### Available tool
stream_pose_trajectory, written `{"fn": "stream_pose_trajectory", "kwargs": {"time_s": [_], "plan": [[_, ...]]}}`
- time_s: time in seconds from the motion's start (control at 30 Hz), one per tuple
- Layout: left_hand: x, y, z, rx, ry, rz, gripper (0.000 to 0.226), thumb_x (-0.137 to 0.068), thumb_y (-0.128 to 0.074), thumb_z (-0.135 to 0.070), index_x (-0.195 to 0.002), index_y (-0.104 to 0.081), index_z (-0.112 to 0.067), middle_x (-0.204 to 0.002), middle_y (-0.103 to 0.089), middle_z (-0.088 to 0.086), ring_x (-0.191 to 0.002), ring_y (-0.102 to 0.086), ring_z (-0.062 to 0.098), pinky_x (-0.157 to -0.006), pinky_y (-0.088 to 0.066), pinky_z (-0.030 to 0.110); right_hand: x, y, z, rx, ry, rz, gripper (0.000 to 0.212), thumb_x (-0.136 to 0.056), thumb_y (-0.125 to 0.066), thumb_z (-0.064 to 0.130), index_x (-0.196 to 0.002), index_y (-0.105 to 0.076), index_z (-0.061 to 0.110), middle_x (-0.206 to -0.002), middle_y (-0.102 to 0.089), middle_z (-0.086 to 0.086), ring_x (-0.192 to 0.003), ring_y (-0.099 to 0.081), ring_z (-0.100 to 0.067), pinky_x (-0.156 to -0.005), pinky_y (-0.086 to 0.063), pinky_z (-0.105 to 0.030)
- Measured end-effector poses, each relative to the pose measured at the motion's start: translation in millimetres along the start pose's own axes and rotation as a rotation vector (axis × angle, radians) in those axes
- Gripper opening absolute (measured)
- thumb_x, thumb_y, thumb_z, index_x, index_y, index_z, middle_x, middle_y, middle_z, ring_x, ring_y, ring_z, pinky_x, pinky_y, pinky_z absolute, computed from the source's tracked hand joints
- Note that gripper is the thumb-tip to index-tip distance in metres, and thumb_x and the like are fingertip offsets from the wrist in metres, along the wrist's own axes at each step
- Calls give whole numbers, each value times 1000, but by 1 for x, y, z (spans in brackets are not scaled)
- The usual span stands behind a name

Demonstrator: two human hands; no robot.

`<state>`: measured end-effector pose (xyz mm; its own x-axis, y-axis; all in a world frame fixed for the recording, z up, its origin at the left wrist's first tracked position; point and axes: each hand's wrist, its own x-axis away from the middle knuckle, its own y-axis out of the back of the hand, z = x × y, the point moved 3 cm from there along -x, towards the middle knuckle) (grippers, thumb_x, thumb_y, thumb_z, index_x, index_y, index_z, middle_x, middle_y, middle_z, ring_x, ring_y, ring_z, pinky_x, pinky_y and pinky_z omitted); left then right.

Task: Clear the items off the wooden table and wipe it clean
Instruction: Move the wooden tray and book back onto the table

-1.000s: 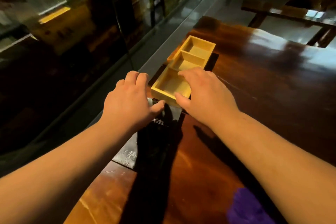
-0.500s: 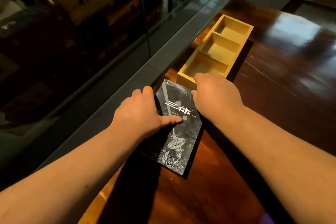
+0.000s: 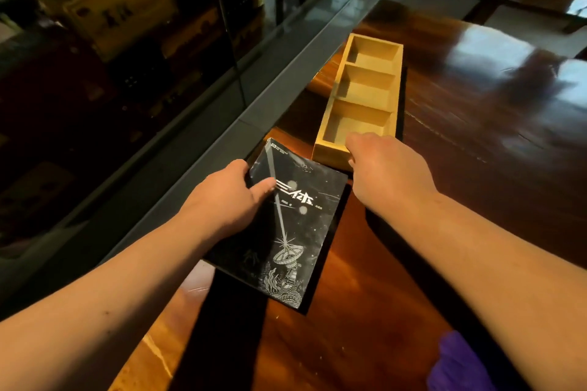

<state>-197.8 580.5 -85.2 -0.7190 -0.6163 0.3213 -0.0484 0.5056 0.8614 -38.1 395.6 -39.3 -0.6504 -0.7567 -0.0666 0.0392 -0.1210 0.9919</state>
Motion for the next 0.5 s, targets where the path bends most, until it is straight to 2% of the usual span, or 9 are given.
{"fn": "stream_pose_trajectory", "kwargs": {"time_s": [0.13, 0.27, 0.4, 0.5], "plan": [[-4, 14, -21, 60, -73, -34, 44, -91, -52, -71, -105, -56, -28, -92, -60, -8, -81, -55, 14, -73, -47, 39, 25, 12, -46, 27, -26, -9, 28, -89, -74, 19, -102, -53, 30, -80, -49, 10, -64, -49, -11, -47, -41, -26], [-5, 21, -68, 65, -151, -80, 37, -93, -54, -68, -103, -51, -33, -84, -49, -19, -77, -50, 9, -70, -40, 36, 61, 31, -98, 4, -97, -30, 29, -88, -76, 22, -102, -54, 34, -87, -57, 11, -71, -55, -11, -54, -55, -31], [-3, 15, -132, 145, -163, -166, 40, -94, -55, -64, -98, -58, -24, -83, -57, -6, -79, -54, 21, -69, -35, 37, 112, 54, -147, 18, -158, -34, 25, -90, -74, 26, -106, -56, 33, -91, -59, 10, -72, -53, -9, -55, -52, -29], [-1, 1, -189, 209, -189, -161, 45, -94, -55, -63, -104, -64, -20, -91, -63, 0, -87, -58, 26, -74, -39, 38, 154, 66, -174, 32, -184, -46, 24, -89, -74, 27, -104, -55, 34, -92, -60, 10, -72, -51, -8, -55, -48, -29]]}}
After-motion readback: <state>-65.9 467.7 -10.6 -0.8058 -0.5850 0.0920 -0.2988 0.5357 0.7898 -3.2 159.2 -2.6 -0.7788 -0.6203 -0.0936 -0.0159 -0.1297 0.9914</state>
